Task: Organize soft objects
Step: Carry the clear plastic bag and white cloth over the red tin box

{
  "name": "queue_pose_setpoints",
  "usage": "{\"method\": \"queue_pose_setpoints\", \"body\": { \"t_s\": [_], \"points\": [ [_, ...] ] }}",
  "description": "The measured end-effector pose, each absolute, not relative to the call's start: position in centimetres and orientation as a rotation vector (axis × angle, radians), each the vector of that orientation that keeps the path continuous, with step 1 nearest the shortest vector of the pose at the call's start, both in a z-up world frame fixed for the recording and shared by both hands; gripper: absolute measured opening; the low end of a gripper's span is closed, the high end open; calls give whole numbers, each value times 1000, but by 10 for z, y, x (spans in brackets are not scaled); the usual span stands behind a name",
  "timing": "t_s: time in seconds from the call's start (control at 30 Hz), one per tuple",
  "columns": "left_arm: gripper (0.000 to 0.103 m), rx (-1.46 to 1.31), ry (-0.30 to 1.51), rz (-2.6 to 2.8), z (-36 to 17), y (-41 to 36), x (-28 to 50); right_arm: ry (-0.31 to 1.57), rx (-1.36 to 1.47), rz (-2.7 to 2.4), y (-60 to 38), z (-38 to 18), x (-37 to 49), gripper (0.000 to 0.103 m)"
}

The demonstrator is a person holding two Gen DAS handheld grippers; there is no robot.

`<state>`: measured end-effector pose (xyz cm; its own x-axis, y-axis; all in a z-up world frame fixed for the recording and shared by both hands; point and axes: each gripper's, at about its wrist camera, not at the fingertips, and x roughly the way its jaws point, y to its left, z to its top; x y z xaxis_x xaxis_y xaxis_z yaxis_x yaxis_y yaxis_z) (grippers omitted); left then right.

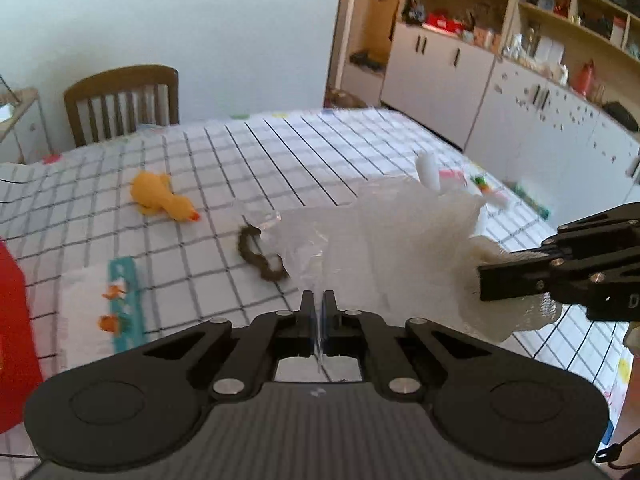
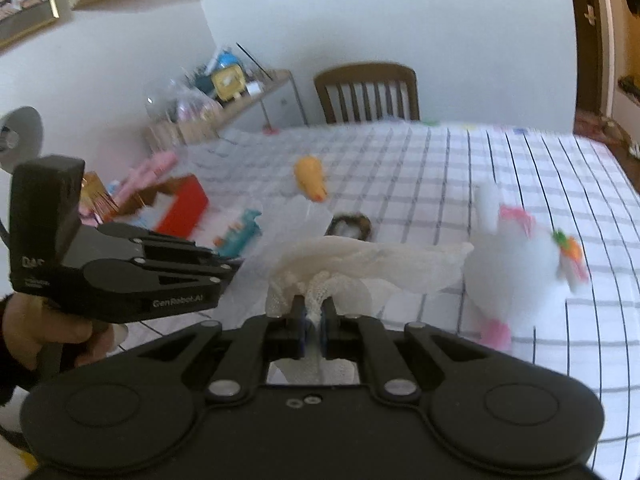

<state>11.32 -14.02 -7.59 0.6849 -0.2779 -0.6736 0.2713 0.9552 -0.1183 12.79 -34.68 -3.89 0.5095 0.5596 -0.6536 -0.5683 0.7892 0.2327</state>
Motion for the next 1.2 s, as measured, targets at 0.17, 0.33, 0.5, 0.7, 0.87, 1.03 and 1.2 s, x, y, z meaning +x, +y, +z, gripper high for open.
{"method": "queue_pose_setpoints", "body": {
  "t_s": [0.17,0.33,0.5,0.7,0.87,1.03,1.2],
  "points": [
    [3,-31,725,-264,-60,-108,105,746,-2,708,-330,-18,129,6],
    [3,-41,696,-207,-44,-70,94,709,-4,750,-299,-2,131,6],
    [3,-48,679,-147,-30,-28,83,689,-5,812,-259,7,132,6],
    [3,-41,667,-67,-21,24,69,662,-31,901,-200,15,131,6],
    [3,-46,665,-5,-19,63,58,658,-55,957,-154,15,131,6],
    [3,-42,665,50,-18,101,53,655,-67,1003,-110,13,130,6],
    [3,-10,669,113,-20,136,50,669,-54,1036,-77,10,137,6]
  ]
}}
